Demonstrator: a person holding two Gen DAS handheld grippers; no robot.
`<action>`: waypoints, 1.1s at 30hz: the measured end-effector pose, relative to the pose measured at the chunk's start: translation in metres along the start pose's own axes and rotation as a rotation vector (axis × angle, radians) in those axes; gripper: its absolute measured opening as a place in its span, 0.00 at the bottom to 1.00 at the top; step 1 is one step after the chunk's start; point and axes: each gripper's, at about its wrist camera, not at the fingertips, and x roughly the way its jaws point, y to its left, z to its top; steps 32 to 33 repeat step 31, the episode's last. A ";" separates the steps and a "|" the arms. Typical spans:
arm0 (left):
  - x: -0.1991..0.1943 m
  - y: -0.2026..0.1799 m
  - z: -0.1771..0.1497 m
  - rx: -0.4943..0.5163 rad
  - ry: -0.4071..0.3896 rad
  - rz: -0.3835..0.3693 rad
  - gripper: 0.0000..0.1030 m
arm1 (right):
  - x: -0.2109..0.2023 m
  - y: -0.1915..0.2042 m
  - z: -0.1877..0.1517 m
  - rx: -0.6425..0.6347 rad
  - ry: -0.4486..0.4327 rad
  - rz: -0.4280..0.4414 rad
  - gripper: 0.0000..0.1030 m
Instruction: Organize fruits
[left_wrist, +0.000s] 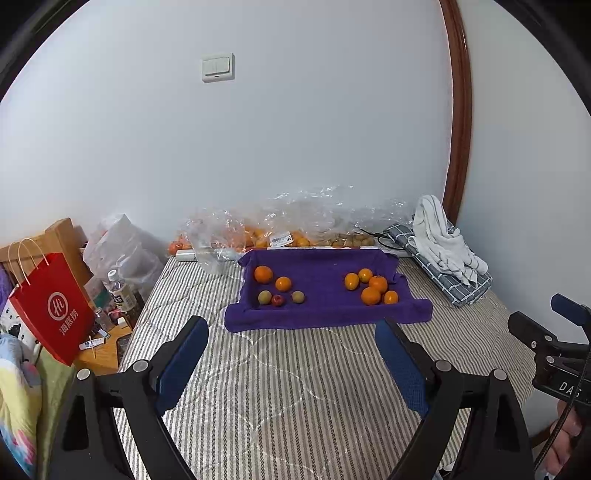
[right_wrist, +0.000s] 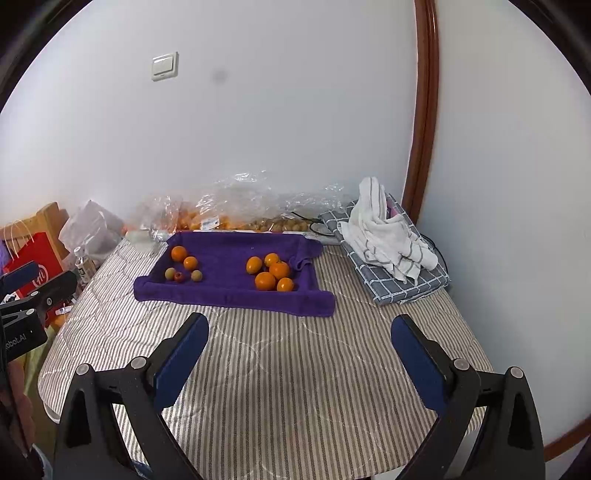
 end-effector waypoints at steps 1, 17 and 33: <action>-0.001 0.000 0.000 -0.001 0.000 0.002 0.89 | 0.000 0.000 0.000 -0.001 0.000 0.001 0.95; -0.003 0.002 0.001 -0.014 0.002 0.013 0.89 | 0.004 0.002 0.000 -0.007 -0.006 0.007 0.95; 0.012 0.008 0.004 -0.004 0.016 0.023 0.89 | 0.016 0.011 0.003 -0.028 0.003 0.006 0.95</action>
